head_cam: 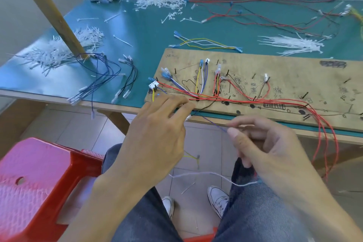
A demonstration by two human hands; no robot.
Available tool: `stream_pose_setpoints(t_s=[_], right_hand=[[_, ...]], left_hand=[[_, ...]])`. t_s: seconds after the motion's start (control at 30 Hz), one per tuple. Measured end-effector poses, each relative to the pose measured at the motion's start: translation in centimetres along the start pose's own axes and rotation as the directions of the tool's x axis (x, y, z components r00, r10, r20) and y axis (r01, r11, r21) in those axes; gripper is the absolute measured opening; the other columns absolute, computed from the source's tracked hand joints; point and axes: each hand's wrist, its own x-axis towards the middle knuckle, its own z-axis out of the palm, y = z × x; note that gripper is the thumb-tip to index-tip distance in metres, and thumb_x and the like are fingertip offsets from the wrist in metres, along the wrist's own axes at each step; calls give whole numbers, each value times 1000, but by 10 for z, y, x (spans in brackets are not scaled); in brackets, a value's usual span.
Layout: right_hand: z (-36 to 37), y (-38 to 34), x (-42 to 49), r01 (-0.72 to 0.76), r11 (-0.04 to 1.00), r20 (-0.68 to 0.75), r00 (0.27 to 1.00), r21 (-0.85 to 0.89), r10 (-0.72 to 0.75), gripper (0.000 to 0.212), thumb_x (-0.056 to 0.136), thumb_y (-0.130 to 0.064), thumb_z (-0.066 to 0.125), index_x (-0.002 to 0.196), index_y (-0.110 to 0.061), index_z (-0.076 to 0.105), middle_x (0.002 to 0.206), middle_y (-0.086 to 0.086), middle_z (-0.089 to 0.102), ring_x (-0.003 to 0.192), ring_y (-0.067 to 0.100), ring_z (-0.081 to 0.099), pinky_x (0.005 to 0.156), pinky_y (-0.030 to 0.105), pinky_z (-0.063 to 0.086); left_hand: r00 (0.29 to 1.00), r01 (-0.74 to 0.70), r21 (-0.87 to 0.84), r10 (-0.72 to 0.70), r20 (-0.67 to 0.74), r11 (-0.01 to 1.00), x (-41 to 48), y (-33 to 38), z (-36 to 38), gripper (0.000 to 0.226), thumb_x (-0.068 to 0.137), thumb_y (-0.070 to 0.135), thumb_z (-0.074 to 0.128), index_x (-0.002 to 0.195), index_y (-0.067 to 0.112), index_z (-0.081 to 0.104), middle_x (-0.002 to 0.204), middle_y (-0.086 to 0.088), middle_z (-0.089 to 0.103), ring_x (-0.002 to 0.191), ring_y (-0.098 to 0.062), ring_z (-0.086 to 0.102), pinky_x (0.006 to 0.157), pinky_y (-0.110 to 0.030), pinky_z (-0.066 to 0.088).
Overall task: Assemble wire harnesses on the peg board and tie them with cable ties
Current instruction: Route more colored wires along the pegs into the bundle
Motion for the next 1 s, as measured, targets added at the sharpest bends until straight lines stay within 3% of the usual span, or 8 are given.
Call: stream_pose_setpoints(t_s=[0.13,0.23,0.3,0.47,0.6,0.77,0.87,1.0], right_hand=[[-22,-17,7,-33,982,56,998,188,22,37,80,-40,85,99,-9,80,75,12,68,58,21,56,59,25,49],[-36,-27,16,-77,961,87,995,265,56,25,79,-17,86,100,-4,80,87,19,73,62,22,62,65,26,57],[-41,-31,22,-99,952,67,994,291,83,22,80,-16,78,98,-5,80,98,22,77,64,24,70,67,30,61],[-39,-37,36,-84,971,17,996,224,82,23,81,-26,77,98,-11,81,102,21,79,75,27,77,65,28,62],[-40,-39,42,-29,996,-3,1000,78,30,26,77,-33,81,100,-20,84,97,11,81,71,13,62,58,17,51],[-39,-45,50,47,998,-47,998,33,-45,23,70,-28,85,92,-18,86,86,17,79,65,20,66,68,28,63],[-36,-53,65,83,996,-40,996,17,-82,13,78,-18,84,88,-9,83,83,24,75,63,20,69,57,27,60],[-25,-68,108,145,982,-49,987,-117,-152,9,87,-14,83,89,-6,80,74,12,75,56,17,66,48,24,53]], left_hand=[[999,-8,11,7,33,1000,4,-1,1,49,92,3,59,140,11,63,139,-2,63,131,-26,55,106,-47,48],[999,-6,42,5,36,999,10,0,4,52,93,6,53,145,10,58,145,-3,59,136,-25,52,111,-46,46],[998,-17,88,12,61,996,14,1,7,56,93,9,53,150,12,54,152,-2,55,140,-24,48,114,-44,43],[996,-12,161,-3,94,987,19,2,19,64,91,15,56,154,16,50,158,4,51,141,-22,45,113,-40,37],[995,-7,171,-10,101,985,19,2,20,60,94,24,44,154,18,51,156,5,53,139,-21,48,112,-40,38],[992,-9,180,-15,127,984,23,6,16,56,100,30,39,153,18,52,154,5,55,139,-20,47,113,-40,38],[989,-31,203,1,145,979,26,7,15,54,101,30,39,151,15,54,150,2,59,137,-21,49,112,-41,40],[987,-40,231,2,161,972,26,7,15,55,101,30,43,153,12,52,152,-1,57,138,-22,47,113,-41,38]])
